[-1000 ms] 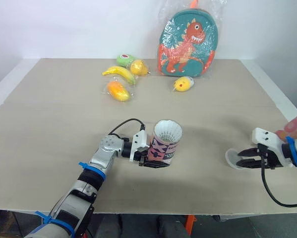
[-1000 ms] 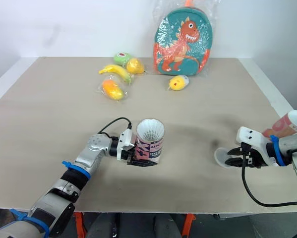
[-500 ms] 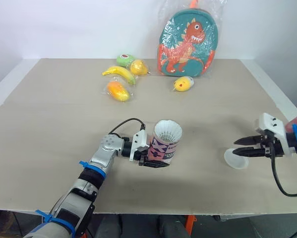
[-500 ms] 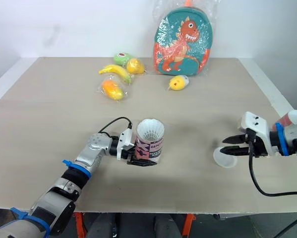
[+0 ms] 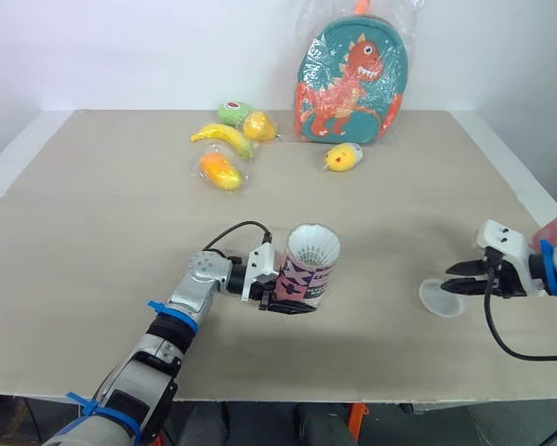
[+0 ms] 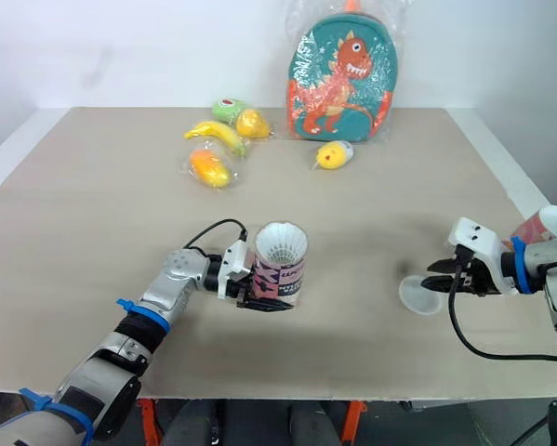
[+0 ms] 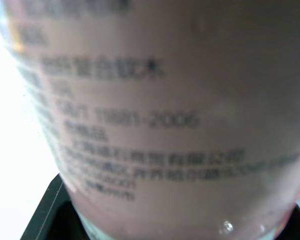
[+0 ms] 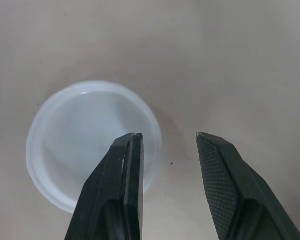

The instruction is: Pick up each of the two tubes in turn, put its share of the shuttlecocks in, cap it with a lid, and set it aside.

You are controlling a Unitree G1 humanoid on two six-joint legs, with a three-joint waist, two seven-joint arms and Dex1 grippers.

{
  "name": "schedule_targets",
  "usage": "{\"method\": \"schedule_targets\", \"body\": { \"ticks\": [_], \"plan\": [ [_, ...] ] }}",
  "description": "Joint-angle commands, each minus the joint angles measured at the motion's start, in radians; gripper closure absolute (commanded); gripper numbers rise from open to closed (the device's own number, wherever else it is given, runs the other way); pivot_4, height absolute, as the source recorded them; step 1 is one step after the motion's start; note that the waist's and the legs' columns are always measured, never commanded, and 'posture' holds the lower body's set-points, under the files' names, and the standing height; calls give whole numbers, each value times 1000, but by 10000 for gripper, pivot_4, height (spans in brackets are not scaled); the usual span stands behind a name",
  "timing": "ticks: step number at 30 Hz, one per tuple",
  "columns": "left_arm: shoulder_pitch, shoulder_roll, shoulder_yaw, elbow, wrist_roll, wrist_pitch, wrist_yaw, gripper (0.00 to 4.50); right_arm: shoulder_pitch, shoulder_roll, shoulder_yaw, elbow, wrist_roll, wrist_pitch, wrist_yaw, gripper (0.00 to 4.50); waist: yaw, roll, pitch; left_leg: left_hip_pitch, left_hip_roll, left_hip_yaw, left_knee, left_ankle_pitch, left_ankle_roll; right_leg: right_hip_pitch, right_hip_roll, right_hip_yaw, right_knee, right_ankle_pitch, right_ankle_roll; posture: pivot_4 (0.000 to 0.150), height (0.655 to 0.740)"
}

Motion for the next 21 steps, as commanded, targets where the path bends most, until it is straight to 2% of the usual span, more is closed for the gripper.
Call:
{"method": "schedule_targets", "body": {
  "ticks": [1,3,4,6,8,16,18,21],
  "plan": [
    [0,11,6,2,10,10,7,16653,-8,-1,10,27,-20,-23,11,26082,0,0,0,0,0,0,0,0,0,0,0,0,0,0,0,1500,7347],
    [2,11,6,0,9,10,8,16653,-9,5,14,42,-28,-27,14,26082,0,0,0,0,0,0,0,0,0,0,0,0,0,0,0,1500,7347],
    [2,11,5,-1,10,11,8,16653,-10,8,15,48,-28,-30,15,28372,0,0,0,0,0,0,0,0,0,0,0,0,0,0,0,1500,7347],
    [3,11,5,-2,10,11,8,16653,-8,12,11,51,-19,-30,30,34227,0,0,0,0,0,0,0,0,0,1,0,0,0,0,0,1500,7347],
    [3,11,6,-1,10,11,8,16653,-7,12,6,44,-12,-29,40,43966,0,0,0,1,0,0,0,0,0,1,0,0,0,0,0,1500,7347],
    [6,12,2,-5,9,22,2,16653,-22,3,-40,-63,37,-4,47,43966,-1,0,0,1,0,0,0,0,0,1,0,0,0,0,0,1500,7347],
    [5,15,1,-5,10,25,-3,16653,-32,7,-71,-166,90,52,45,43966,-2,1,0,1,0,0,0,0,0,1,0,0,0,0,0,1500,7347],
    [-4,20,7,6,10,28,-5,16653,-72,21,-117,-437,231,198,41,43966,-4,2,0,1,0,0,0,0,0,0,0,0,0,0,0,1500,7347]
  ]
}}
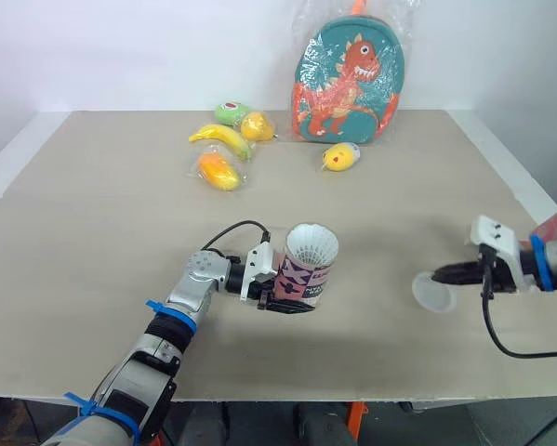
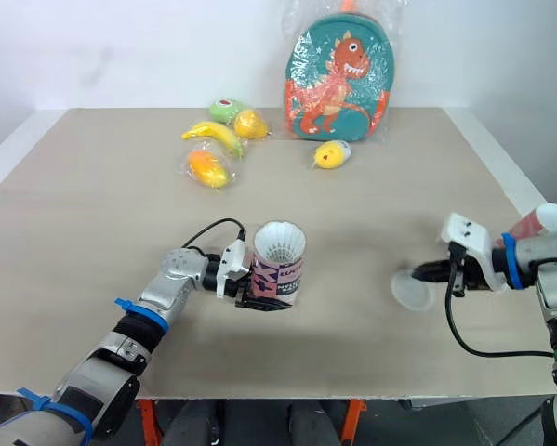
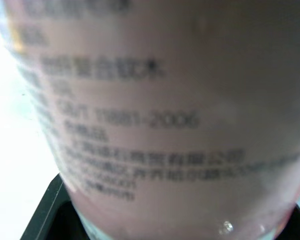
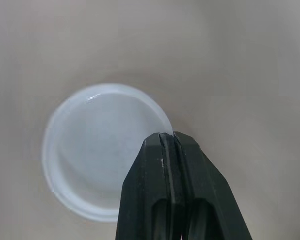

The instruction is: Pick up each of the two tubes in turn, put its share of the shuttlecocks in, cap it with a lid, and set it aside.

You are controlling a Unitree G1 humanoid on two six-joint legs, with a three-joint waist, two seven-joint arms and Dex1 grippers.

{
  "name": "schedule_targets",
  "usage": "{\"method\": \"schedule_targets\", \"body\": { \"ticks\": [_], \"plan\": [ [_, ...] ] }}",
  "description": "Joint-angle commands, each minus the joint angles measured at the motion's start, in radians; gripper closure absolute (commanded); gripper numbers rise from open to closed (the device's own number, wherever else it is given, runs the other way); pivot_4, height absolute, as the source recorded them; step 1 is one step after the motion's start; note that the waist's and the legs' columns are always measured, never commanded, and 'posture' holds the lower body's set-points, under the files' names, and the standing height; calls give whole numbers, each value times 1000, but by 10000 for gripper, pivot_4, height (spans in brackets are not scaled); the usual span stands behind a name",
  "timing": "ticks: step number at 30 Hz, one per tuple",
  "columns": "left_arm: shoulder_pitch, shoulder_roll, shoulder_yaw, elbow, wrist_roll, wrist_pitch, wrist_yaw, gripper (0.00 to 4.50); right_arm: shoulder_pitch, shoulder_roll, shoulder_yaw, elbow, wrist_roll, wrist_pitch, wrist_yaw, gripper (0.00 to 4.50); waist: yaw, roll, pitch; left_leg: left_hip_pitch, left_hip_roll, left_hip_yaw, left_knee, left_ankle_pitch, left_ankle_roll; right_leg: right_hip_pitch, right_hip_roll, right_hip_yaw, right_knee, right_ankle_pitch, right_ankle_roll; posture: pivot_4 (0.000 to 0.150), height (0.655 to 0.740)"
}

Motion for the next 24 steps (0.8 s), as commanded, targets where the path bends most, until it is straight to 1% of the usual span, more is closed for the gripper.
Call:
{"method": "schedule_targets", "body": {
  "ticks": [1,4,7,9,14,18,24],
  "plan": [
    [-8,17,5,16,11,15,-4,16653,-99,16,-67,-337,172,148,-10,43966,-2,2,0,0,0,0,0,0,0,0,0,0,0,0,0,1500,7347],
    [-19,21,5,29,13,16,-12,16653,-220,53,-22,-516,227,212,-32,43966,-4,2,0,0,0,-1,0,0,0,0,1,0,0,0,0,1500,7347],
    [-31,21,5,44,14,15,-18,16653,-325,89,45,-564,219,238,-43,43966,3,-4,1,-1,1,-2,0,0,-1,-1,0,-2,0,-1,-1,1500,7347],
    [-38,20,3,53,18,12,-24,16653,-418,138,119,-555,183,226,-38,43966,1,-4,1,-2,1,-1,0,0,-1,-1,-1,-1,-2,0,0,1500,7347],
    [-46,18,2,61,21,10,-31,16653,-558,226,226,-498,134,190,-6,43966,2,-3,1,-2,1,0,-1,0,-1,-3,0,-1,-1,0,-2,1500,7347],
    [-43,23,5,59,22,7,-34,16653,-610,267,278,-437,90,142,25,43966,2,-4,1,-3,1,0,-2,0,-1,-3,0,-1,-1,0,-2,1500,7347],
    [-34,25,4,55,25,4,-27,16653,-613,271,299,-418,63,111,69,43966,2,-4,1,-2,1,0,-2,0,-1,-4,0,-1,0,0,-2,1500,7347]
  ]
}}
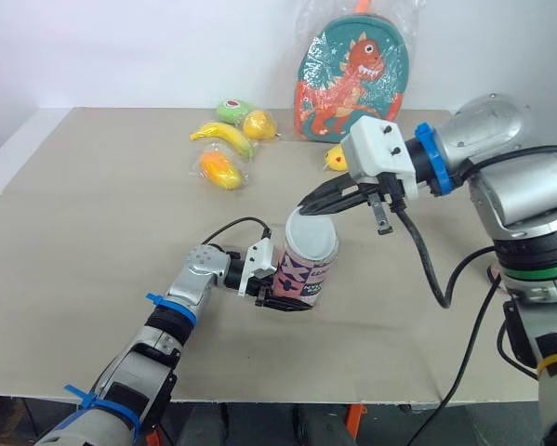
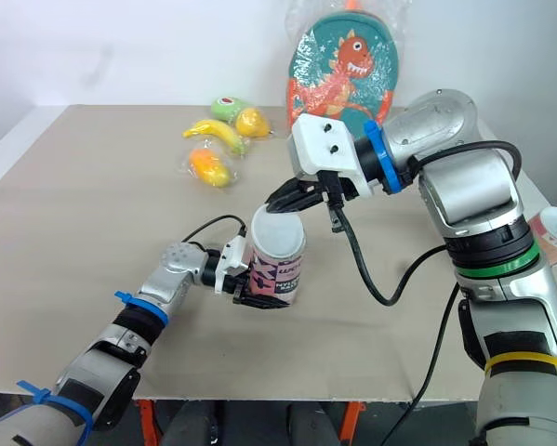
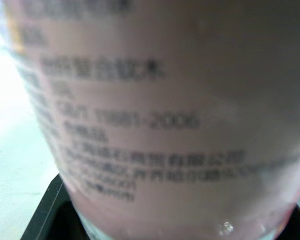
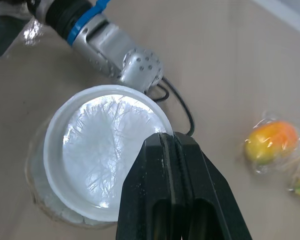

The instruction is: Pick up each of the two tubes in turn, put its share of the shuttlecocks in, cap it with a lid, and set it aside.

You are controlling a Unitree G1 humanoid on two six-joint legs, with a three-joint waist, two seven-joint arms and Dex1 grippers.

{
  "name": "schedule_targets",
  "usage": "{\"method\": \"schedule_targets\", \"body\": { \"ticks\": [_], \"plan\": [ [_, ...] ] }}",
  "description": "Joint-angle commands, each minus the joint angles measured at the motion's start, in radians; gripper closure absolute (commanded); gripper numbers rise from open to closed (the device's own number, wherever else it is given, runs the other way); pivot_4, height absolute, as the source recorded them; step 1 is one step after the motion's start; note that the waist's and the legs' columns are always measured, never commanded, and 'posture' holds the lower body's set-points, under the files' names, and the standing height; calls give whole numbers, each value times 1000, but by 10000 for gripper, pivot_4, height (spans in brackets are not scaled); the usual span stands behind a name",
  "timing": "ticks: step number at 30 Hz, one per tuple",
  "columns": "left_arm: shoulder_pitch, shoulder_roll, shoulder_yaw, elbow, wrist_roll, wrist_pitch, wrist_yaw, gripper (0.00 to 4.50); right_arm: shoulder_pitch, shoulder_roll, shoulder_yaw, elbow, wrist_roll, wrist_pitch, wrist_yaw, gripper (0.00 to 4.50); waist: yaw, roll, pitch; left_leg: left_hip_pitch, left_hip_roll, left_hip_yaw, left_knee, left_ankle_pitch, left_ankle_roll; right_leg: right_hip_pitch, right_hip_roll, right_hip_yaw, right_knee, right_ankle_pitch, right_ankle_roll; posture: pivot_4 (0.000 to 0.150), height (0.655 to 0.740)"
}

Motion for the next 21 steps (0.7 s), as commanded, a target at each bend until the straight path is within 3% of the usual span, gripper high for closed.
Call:
{"method": "schedule_targets", "body": {
  "ticks": [1,7,21],
  "plan": [
    [11,17,2,11,23,1,15,16653,-17,-17,-9,-23,-8,-22,37,43966,0,0,0,0,0,0,0,0,0,0,0,0,0,0,0,1500,7347],
    [3,12,2,25,26,-3,15,16653,-23,-25,1,-22,-22,-28,81,43966,0,0,0,0,0,0,0,0,0,0,0,0,0,0,0,1500,7347],
    [-5,3,5,44,31,-14,12,16653,-156,68,91,173,-60,-88,136,43966,0,0,0,0,0,0,0,0,0,0,0,0,0,0,0,1500,7347]
  ]
}}
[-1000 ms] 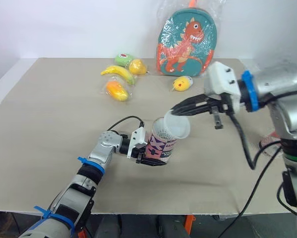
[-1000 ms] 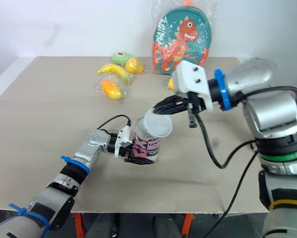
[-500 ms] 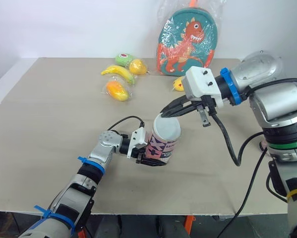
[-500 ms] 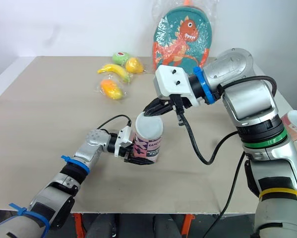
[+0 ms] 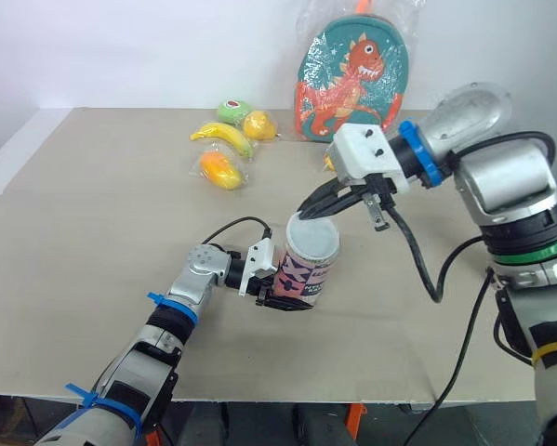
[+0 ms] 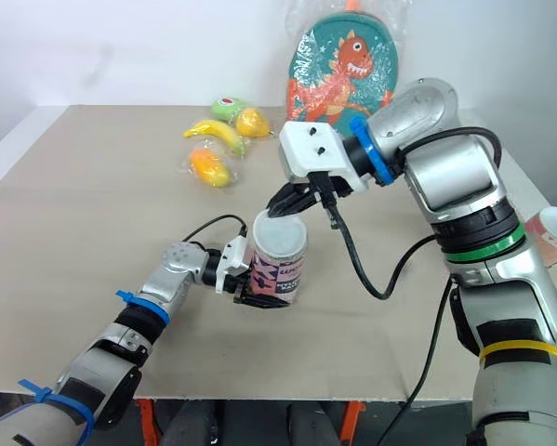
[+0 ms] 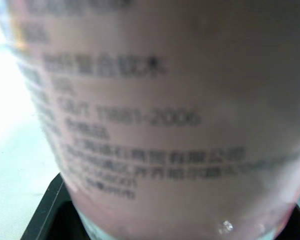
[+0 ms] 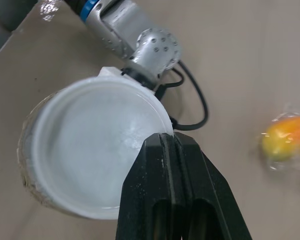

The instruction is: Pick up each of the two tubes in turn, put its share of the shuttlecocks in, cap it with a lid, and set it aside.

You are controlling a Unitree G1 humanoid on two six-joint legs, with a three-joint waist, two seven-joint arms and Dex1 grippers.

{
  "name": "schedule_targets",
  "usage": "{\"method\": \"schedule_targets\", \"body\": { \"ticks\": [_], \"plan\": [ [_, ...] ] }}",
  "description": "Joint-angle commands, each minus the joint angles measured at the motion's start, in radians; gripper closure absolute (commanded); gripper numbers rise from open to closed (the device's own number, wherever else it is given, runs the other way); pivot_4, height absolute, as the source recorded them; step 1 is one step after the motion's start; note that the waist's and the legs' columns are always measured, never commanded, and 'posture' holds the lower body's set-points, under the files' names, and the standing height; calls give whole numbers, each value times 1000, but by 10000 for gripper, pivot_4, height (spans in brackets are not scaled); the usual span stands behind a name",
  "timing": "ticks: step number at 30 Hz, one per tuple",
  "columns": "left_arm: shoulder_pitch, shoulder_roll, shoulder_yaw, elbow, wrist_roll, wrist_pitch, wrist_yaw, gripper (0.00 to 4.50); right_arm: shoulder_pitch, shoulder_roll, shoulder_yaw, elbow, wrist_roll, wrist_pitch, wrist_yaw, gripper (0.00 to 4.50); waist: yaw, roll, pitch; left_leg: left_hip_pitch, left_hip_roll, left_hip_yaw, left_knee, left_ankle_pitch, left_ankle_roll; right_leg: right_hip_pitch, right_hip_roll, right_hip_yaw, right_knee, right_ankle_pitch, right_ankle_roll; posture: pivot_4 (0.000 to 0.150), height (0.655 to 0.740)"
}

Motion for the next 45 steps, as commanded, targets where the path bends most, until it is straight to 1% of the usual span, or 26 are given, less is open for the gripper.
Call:
{"method": "schedule_targets", "body": {
  "ticks": [1,5,19,25,34,45],
  "plan": [
    [4,11,-1,19,22,6,12,16653,-76,28,13,60,-5,-32,45,43966,0,0,0,0,0,0,0,0,0,0,0,0,0,0,0,1500,7347],
    [5,16,3,17,21,8,16,16653,-97,19,25,70,25,-38,45,43966,0,0,0,0,0,0,0,0,0,0,0,0,0,0,0,1500,7347],
    [6,23,4,21,22,7,13,16653,-15,-28,3,-78,42,1,45,43966,0,0,0,0,0,0,0,0,0,0,0,0,0,0,0,1500,7347],
    [6,17,1,19,22,8,12,16653,0,-34,1,-92,29,-2,39,43966,0,0,0,0,0,0,0,0,0,0,0,0,0,0,0,1500,7347],
    [16,22,1,6,20,16,12,16653,-10,-37,0,-82,-50,-84,1,43966,0,0,0,0,0,0,0,0,0,0,0,0,0,0,0,1500,7347],
    [14,24,5,10,21,15,18,16653,-6,-48,-23,-142,-39,-73,13,43966,0,0,0,0,0,0,0,0,0,0,0,0,0,0,0,1500,7347]
  ]
}}
